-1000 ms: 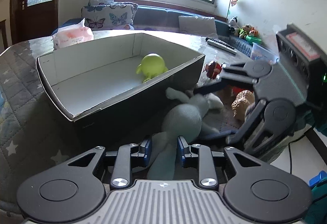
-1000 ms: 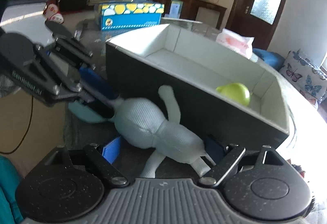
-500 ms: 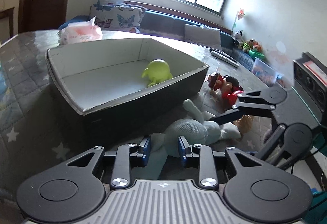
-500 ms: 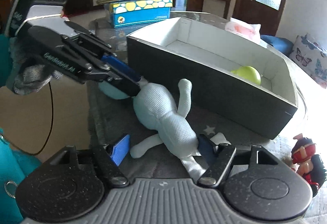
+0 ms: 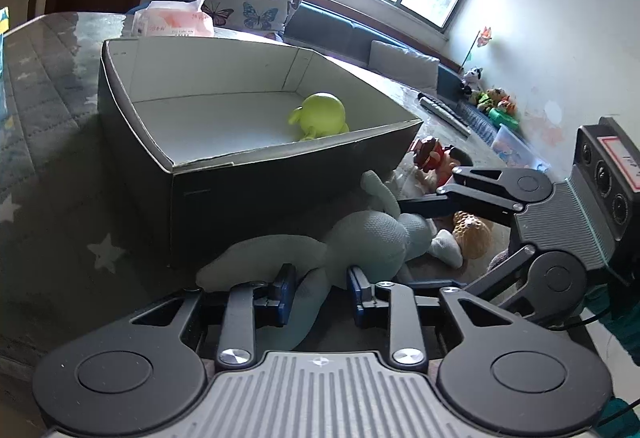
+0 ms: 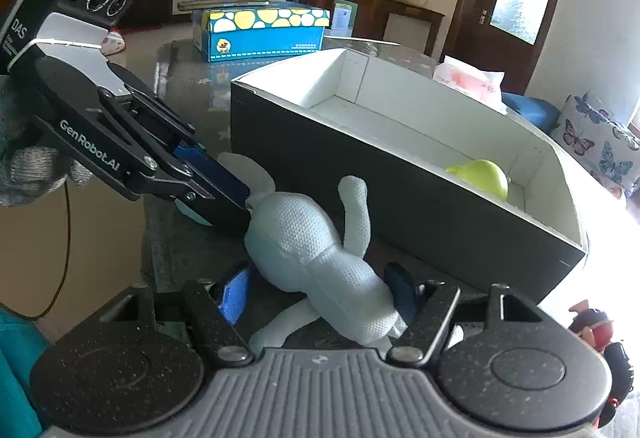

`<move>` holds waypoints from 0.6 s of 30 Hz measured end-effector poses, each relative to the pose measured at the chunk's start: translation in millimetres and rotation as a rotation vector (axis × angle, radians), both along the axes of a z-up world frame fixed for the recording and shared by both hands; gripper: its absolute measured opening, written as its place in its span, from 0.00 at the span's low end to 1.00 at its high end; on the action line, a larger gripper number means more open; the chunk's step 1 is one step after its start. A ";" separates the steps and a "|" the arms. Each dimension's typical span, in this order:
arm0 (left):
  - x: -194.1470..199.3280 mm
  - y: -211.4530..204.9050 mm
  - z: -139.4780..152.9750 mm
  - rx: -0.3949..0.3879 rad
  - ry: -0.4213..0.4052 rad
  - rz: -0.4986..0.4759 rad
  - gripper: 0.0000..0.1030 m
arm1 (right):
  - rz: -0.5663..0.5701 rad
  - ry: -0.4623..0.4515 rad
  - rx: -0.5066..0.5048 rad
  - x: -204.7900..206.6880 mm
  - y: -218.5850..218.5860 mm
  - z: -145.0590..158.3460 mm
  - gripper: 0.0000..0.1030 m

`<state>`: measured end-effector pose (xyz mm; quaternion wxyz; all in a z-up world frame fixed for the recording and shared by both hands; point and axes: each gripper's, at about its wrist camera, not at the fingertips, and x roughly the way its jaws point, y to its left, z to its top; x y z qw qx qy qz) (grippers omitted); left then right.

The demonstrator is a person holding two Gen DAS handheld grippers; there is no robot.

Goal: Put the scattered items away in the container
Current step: 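Grasp the white plush bunny with the left tool and lift it, then carry the bunny over the box and release it with the left tool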

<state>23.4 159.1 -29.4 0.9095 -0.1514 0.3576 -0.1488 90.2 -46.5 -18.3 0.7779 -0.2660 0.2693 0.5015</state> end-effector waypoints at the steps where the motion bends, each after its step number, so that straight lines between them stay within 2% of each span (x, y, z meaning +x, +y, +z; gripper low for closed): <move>1: 0.7 -0.4 -0.7 -0.006 0.000 -0.005 0.28 | -0.006 0.009 0.006 0.6 -2.1 0.5 0.62; 3: 0.8 -2.8 -1.4 -0.018 0.003 -0.019 0.23 | -0.017 0.016 0.008 -0.4 -5.3 0.3 0.57; 12: -5.7 -13.5 6.3 -0.031 -0.044 -0.037 0.19 | -0.071 0.005 0.045 -14.0 -22.7 8.0 0.43; 18: -16.0 -19.1 27.7 -0.035 -0.114 -0.042 0.19 | -0.090 -0.035 0.086 -26.4 -38.9 26.4 0.32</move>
